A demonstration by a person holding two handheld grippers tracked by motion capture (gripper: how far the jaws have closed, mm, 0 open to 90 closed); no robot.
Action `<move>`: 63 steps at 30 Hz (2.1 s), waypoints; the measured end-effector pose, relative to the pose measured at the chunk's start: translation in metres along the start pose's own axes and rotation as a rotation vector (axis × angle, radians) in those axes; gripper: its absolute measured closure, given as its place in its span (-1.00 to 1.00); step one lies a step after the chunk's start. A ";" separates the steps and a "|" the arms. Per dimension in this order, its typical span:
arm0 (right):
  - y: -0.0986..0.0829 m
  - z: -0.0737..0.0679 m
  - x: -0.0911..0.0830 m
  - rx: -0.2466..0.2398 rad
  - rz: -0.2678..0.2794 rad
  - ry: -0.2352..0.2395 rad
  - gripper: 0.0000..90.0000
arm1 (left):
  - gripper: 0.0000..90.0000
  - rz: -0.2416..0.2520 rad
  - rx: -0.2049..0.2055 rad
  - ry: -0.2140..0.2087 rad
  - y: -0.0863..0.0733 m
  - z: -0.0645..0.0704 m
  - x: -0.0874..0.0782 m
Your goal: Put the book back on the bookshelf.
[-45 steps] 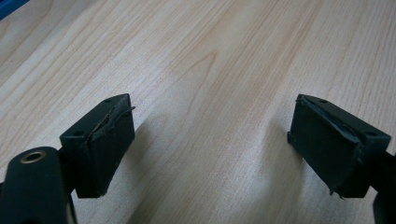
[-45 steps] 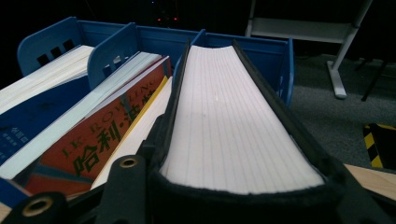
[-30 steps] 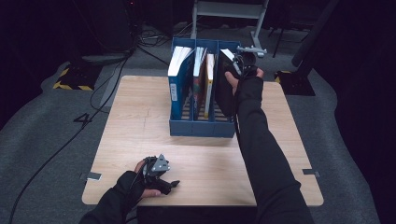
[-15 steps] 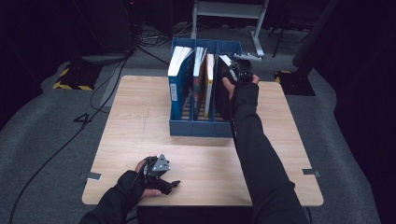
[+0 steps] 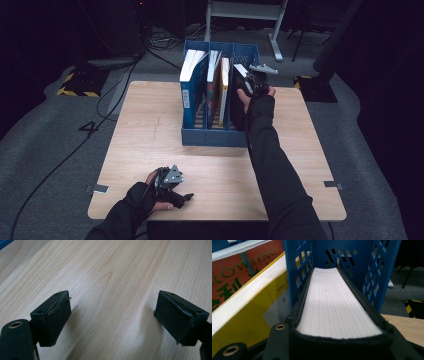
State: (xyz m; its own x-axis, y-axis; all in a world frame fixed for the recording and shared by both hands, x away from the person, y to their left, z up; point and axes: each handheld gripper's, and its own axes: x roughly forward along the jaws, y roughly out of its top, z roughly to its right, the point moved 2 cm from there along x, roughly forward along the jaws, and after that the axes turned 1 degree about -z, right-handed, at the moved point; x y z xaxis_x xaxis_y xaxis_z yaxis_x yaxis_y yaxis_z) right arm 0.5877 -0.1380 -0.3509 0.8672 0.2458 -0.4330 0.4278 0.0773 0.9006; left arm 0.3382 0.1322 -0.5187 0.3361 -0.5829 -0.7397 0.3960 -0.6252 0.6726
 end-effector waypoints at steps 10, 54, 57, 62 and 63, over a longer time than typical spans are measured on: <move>-0.006 0.004 -0.005 -0.025 -0.018 0.021 0.16 | -0.69 -0.002 0.000 0.002 0.000 0.000 0.000; -0.068 0.021 -0.051 -0.194 -0.089 0.171 -0.11 | -0.68 0.001 -0.005 0.012 -0.001 0.001 -0.001; -0.080 0.025 -0.050 -0.212 -0.097 0.190 -0.02 | -0.68 0.001 -0.005 0.013 -0.001 0.001 -0.001; -0.093 0.029 -0.042 -0.217 -0.115 0.215 0.09 | -0.68 0.001 -0.004 0.013 -0.001 0.001 -0.001; -0.093 0.030 -0.042 -0.217 -0.114 0.219 0.09 | -0.68 0.001 -0.004 0.013 -0.001 0.001 -0.001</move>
State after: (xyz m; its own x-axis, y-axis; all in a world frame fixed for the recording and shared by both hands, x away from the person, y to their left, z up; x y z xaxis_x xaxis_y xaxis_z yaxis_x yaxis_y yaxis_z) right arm 0.5193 -0.1842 -0.4182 0.7314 0.4234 -0.5346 0.4346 0.3146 0.8439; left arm 0.3370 0.1325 -0.5187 0.3476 -0.5767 -0.7393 0.3994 -0.6223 0.6732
